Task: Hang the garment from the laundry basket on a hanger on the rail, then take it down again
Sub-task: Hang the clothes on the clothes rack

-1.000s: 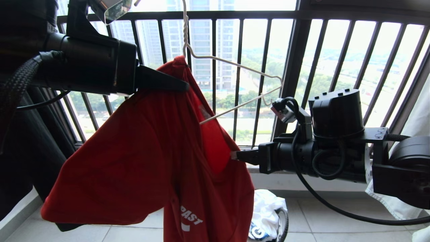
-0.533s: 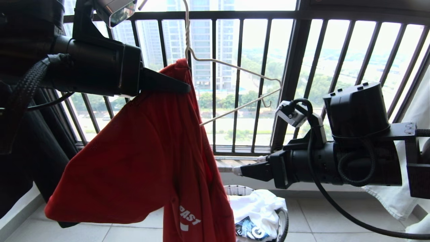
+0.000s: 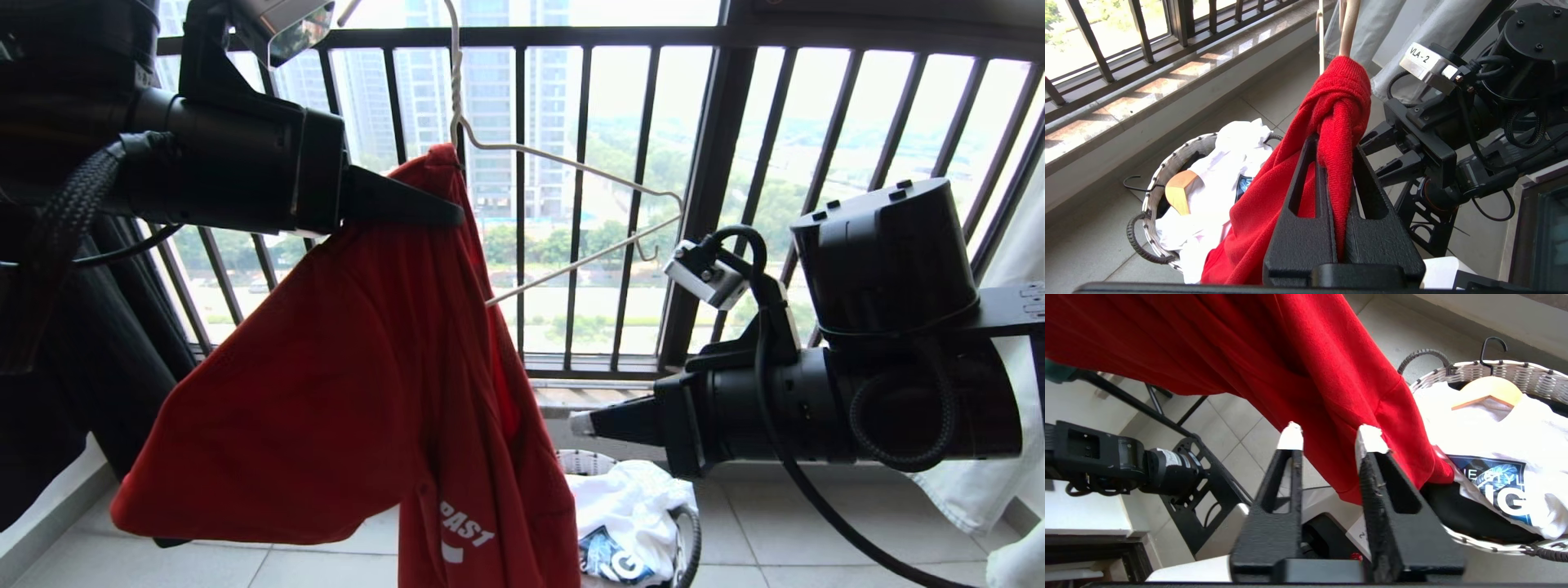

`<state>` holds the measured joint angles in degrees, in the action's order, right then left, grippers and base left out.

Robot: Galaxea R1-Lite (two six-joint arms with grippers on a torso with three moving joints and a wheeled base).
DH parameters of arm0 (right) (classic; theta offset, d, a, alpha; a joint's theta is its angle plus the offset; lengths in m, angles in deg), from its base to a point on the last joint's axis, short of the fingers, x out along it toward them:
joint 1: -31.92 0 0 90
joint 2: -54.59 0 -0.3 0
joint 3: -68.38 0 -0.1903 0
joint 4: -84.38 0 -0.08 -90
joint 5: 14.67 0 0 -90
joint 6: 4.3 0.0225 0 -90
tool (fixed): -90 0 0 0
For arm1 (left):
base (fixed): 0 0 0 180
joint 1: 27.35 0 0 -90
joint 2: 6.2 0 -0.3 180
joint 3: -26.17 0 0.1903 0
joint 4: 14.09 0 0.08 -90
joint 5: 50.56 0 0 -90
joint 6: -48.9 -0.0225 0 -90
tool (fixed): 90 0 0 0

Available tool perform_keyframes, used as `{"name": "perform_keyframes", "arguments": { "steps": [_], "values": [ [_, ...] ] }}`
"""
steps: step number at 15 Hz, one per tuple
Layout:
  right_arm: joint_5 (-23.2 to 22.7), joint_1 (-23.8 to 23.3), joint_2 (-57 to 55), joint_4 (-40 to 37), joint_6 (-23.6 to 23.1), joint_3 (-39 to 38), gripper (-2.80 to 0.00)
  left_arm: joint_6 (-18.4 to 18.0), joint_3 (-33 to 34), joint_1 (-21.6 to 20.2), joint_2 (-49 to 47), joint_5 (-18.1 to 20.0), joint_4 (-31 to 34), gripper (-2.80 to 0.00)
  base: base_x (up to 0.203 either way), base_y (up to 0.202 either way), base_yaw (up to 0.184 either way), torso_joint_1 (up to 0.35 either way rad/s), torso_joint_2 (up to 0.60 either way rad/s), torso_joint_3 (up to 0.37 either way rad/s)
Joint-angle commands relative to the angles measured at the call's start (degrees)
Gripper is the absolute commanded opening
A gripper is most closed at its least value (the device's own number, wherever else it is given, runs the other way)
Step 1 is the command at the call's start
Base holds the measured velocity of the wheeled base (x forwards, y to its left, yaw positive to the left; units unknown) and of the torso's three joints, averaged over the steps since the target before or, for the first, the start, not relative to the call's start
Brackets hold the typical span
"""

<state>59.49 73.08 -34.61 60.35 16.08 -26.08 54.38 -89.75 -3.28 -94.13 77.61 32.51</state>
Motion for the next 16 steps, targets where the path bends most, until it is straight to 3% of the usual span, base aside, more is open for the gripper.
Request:
{"name": "perform_keyframes", "arguments": {
  "steps": [1,5,16],
  "values": [
    [-0.41,1.41,-2.28,2.12,4.18,0.23,-2.8,0.24,0.0,0.07,0.2,0.24,0.14,-2.8,0.0,0.0,0.0,0.0,0.0,0.0],
    [-0.6,4.65,-5.64,3.56,8.1,0.23,-2.8,0.41,-0.07,0.11,0.13,0.24,0.14,-2.8,0.0,0.0,0.0,0.0,0.0,0.0],
    [-1.74,6.57,-10.38,5.17,10.64,0.23,-2.8,0.5,0.09,0.55,0.66,0.24,0.14,-2.8,0.0,0.0,0.0,0.0,0.0,0.0]
  ]
}}
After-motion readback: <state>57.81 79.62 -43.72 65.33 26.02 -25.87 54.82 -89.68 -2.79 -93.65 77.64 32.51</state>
